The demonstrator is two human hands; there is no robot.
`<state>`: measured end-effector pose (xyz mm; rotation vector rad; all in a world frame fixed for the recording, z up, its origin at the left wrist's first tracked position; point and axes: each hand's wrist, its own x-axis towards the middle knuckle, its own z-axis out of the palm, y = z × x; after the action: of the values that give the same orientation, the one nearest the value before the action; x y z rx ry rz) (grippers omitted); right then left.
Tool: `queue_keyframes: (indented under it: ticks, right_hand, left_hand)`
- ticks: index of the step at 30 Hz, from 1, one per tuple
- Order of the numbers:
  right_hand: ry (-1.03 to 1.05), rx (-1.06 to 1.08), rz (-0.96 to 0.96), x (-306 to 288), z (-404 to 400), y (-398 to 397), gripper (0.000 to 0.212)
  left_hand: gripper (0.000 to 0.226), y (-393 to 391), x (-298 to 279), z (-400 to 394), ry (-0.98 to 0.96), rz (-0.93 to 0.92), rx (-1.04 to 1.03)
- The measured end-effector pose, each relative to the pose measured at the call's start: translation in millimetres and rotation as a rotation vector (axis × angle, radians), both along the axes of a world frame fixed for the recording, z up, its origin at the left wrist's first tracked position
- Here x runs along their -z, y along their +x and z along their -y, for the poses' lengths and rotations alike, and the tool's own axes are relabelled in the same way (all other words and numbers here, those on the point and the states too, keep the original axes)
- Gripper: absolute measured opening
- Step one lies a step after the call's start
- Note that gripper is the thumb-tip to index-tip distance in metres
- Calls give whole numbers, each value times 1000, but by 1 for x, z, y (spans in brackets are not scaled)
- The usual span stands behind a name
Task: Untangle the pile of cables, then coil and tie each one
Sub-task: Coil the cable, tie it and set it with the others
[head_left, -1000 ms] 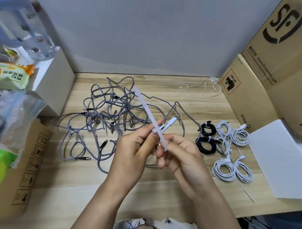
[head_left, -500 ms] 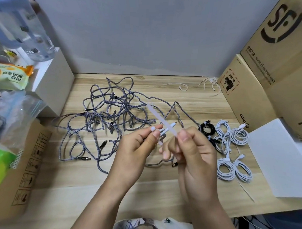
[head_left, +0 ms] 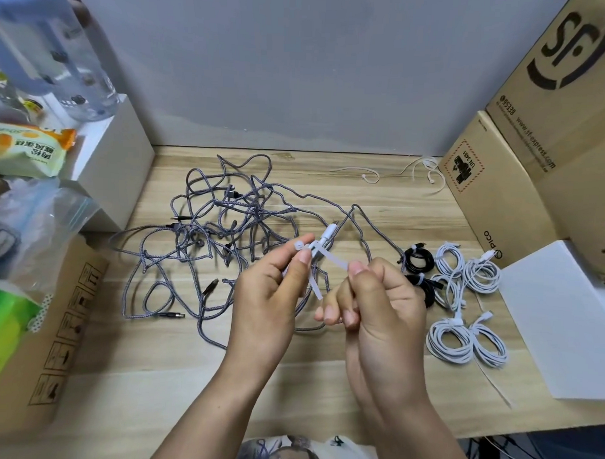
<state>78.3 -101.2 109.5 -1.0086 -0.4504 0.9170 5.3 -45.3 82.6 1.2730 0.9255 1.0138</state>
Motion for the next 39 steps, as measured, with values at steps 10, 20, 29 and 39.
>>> queue_keyframes:
  ticks: [10,20,29,39]
  right_hand:
    - [-66,-66,7,3,-3,0,35]
    - [-130,-50,12,1,-3,1,50]
    - [-122,-63,3,3,-2,1,35]
    - [-132,-64,25,4,-1,1,35]
  left_hand:
    - [24,-1,0,0,57,-60,13]
    - [26,-4,3,2,137,-123,9]
    - [25,-2,5,2,97,-130,11]
    - [24,-3,6,2,101,-152,0]
